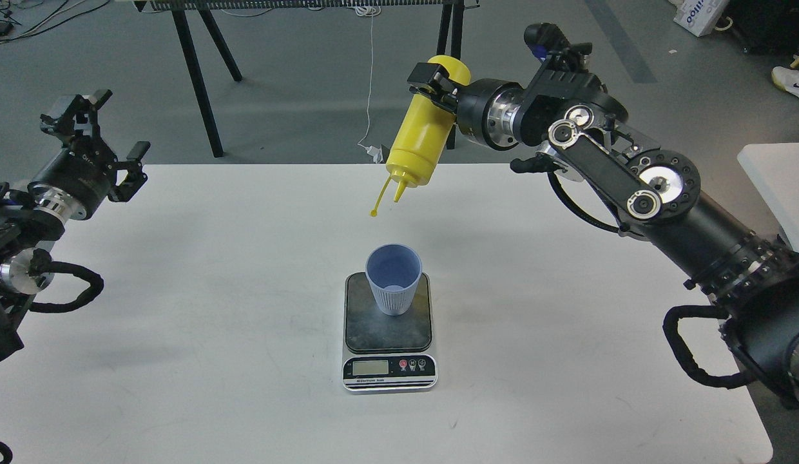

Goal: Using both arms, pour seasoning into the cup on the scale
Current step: 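Lift the yellow bottle with the right gripper and tilt it over the cup, then raise the yellow bottle away from the cup with the right gripper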

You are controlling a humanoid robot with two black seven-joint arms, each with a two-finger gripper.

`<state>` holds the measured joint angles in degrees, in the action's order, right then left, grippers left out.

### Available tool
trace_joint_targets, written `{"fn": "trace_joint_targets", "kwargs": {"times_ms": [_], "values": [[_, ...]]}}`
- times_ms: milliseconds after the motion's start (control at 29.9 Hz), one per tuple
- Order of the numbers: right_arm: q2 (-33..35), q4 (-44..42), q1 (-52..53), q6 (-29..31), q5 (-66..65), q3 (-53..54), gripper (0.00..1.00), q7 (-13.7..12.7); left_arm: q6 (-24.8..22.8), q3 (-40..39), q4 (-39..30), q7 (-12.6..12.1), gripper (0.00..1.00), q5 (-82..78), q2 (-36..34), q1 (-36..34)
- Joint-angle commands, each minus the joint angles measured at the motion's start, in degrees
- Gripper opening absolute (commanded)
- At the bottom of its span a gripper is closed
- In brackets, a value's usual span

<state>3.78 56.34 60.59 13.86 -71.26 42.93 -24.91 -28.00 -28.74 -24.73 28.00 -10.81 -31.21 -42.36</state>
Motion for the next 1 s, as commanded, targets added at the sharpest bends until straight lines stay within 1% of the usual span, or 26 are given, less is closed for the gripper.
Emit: {"fn": "trace_joint_targets", "kwargs": {"times_ms": [0,200,701,835,969], "values": [[-0.44,-0.09,0.14,-0.24,-0.8,-2.4,0.03,0.21,0.0,0.0,-0.06,0.0,1.0,0.0,0.01,0.53],[-0.52,-0.09,0.23,-0.5,-1.94,-5.31,0.04,0.39,0.0,0.0,0.03,0.0,1.0,-0.01,0.09,0.88],[-0.88,-0.09,0.23,-0.42,-3.35,-8.12,0.04,0.56,0.0,0.0,0.03,0.0,1.0,-0.09,0.01,1.14],[-1.05,-0.17,0.41,-0.42,-3.36,-9.79,0.04,1.53,0.0,0.0,0.03,0.0,1.0,-0.09,0.01,1.32],[-1.31,-1.14,0.84,-0.77,-3.27,-9.18,0.04,1.53,0.0,0.09,0.03,0.0,1.0,-0.09,0.01,1.49]]}}
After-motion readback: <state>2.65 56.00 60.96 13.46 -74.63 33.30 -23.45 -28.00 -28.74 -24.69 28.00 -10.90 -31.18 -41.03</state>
